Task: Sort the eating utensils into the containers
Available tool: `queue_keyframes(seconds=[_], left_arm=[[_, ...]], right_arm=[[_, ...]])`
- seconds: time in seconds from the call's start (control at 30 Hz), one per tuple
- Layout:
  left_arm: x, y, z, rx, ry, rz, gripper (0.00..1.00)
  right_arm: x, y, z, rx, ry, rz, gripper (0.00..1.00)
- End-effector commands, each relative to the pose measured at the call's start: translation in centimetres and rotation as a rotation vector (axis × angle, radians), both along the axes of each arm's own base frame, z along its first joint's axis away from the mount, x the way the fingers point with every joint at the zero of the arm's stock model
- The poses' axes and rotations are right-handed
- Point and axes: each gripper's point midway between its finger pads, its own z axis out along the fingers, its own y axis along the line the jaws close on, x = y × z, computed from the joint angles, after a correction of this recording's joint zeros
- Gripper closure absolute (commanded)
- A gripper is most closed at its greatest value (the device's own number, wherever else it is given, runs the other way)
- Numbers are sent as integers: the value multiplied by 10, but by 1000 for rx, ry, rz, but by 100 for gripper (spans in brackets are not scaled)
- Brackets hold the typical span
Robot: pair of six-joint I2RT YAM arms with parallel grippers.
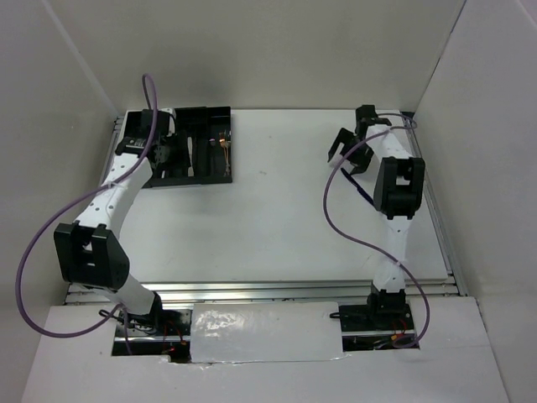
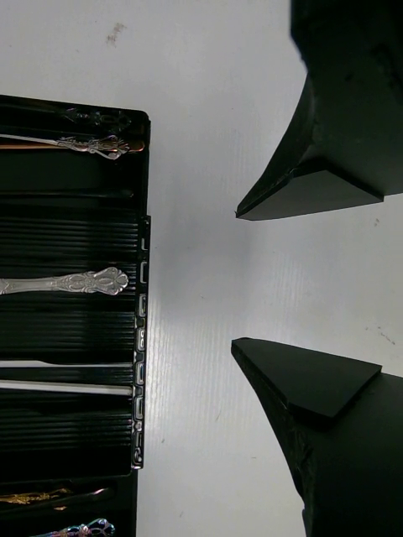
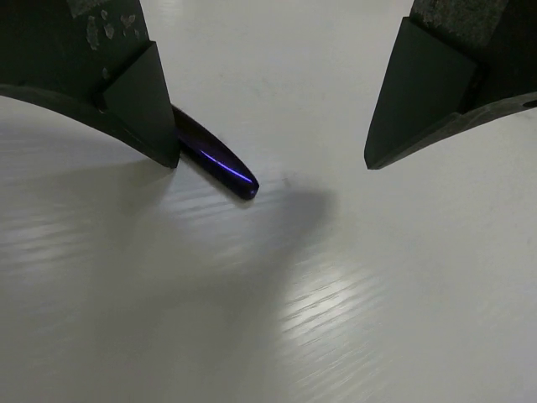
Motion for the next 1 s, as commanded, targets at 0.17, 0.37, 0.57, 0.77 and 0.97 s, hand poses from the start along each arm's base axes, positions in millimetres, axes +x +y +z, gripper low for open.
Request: queue_keyframes(seconds=[0.17, 0.37, 0.57, 0.77, 0.97], left_arm=[[-19, 3, 31, -11, -68, 23, 29], [-36, -8, 37, 11, -78, -36, 26], [-42, -36, 37, 40, -84, -98, 24], [-44, -54, 38, 28, -92, -141, 24], [-47, -59, 37, 18, -90, -163, 24]], right_arm=[[-19, 93, 18, 119, 48, 239, 0], [-53, 106, 17, 89, 96, 267, 0], [-66, 64, 74, -51, -55, 136, 0], [-83, -19, 76, -92, -111, -120, 0], [-54, -41, 68, -227, -13, -3, 4]])
